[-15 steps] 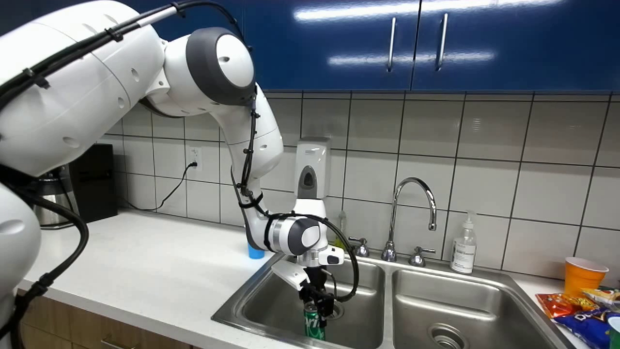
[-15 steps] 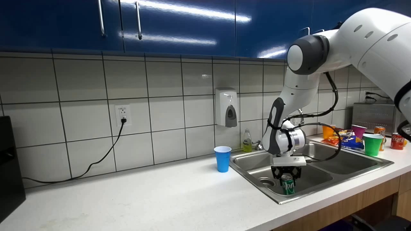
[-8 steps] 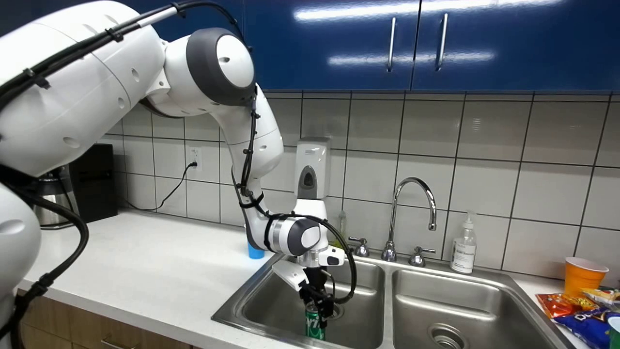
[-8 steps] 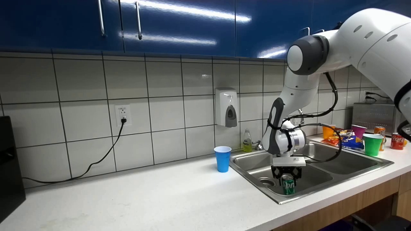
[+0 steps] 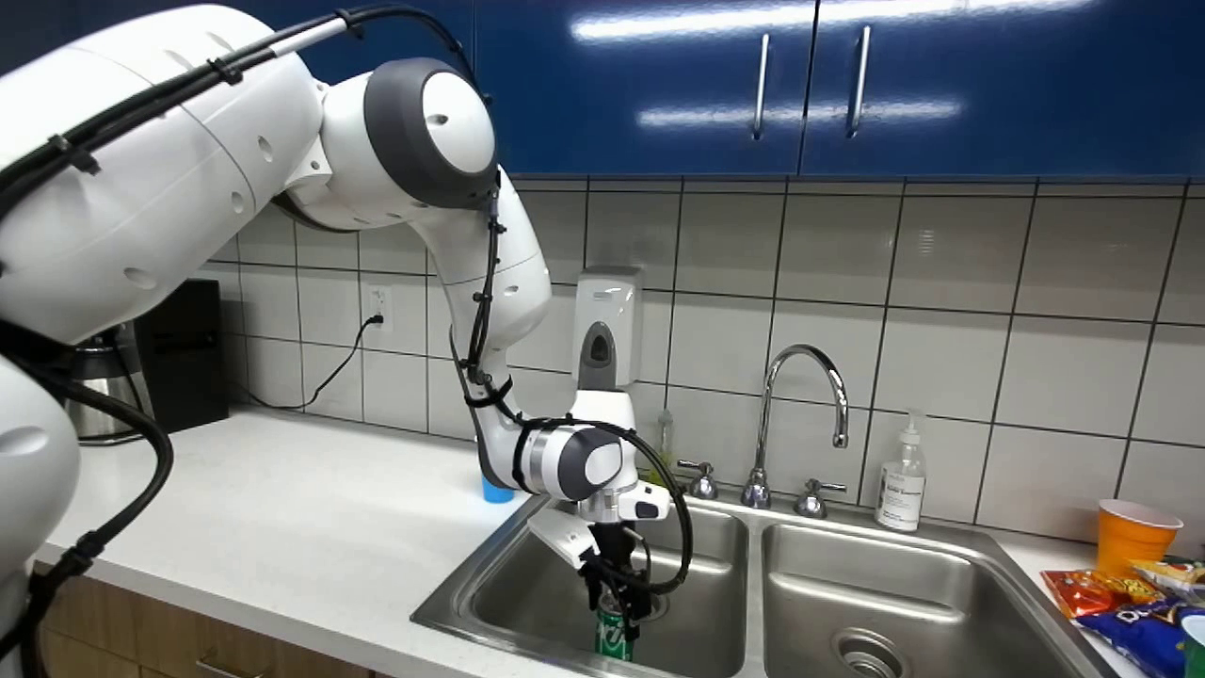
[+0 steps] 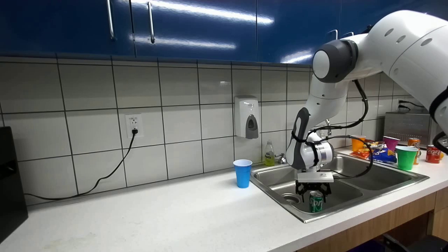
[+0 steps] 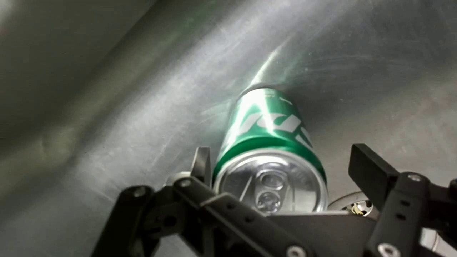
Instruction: Put the green can in the sink on the left.
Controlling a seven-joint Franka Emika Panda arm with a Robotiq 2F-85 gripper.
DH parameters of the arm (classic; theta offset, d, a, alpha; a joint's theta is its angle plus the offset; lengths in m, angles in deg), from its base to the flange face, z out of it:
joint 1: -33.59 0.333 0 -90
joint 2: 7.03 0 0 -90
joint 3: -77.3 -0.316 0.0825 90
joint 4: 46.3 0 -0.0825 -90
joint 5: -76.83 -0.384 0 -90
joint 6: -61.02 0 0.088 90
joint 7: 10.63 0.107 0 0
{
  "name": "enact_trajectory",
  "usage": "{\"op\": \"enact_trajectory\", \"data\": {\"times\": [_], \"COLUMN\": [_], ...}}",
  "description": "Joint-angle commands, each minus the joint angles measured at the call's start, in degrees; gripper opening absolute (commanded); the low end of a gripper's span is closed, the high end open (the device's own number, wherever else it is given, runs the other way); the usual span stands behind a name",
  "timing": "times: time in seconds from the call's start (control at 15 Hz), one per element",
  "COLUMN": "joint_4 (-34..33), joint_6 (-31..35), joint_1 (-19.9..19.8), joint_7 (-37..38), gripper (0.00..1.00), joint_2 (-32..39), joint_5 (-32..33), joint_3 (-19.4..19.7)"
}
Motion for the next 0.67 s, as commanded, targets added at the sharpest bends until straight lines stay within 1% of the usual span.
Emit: {"op": "enact_trajectory", "data": {"times": [0.0, 0.6], "joint_4": [1.27, 3.81], "joint_6": [-0.25, -1.10], "joint_1": [0.89, 1.59], "joint_7": [0.34, -0.25], "gripper": [1.00, 1.00], "joint_2": [-1.78, -6.17], "joint_5": [-0.23, 0.48], "joint_3": [0.85, 1.50]}}
